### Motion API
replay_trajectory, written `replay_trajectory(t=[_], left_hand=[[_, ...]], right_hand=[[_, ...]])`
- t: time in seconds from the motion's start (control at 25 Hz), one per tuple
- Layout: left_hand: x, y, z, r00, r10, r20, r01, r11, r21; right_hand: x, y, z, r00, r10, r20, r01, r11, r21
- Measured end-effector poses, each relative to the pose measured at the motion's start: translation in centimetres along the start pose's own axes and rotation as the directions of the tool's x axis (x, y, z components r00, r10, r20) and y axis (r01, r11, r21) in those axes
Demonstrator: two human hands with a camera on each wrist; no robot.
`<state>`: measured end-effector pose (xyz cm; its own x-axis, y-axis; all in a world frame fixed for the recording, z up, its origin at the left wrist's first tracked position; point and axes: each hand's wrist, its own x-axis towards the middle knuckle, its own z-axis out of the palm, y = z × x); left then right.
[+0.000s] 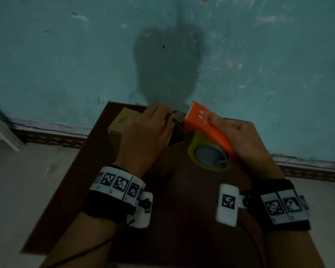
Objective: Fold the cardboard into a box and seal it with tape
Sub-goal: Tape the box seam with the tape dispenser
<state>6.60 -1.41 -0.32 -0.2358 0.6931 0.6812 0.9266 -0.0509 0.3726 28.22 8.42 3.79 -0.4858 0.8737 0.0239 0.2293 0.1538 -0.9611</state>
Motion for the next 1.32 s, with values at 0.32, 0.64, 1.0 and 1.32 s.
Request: replay_trajectory(t=[0.32,0.64,1.0,1.32], left_hand=[[-0.2,0.9,-0.3,0.934,-0.26,0.243,0.348,0.81,-0.472],[-0.8,1.5,0.6,0.924,-0.302,0.234,0.382,0.713,-0.588],[-0.9,0.6,0.4,0.934,-0.334,0.122,0.339,0.731,-0.591],[0.0,-1.3,1.2,0.684,-0.729,0.011,0.468,0.428,-0.773]], right_hand=[[0.2,0.4,-0.7,0.998,0.002,-0.062,-0.002,1.0,0.007],[0.2,0.1,-0.4,0.998,-0.02,-0.061,0.021,1.0,0.014],[0.1,0.3,-1.0,0.997,-0.032,-0.071,0.035,0.998,0.042],[0.4,0.1,-1.0,0.998,0.065,-0.006,-0.065,0.989,-0.131]])
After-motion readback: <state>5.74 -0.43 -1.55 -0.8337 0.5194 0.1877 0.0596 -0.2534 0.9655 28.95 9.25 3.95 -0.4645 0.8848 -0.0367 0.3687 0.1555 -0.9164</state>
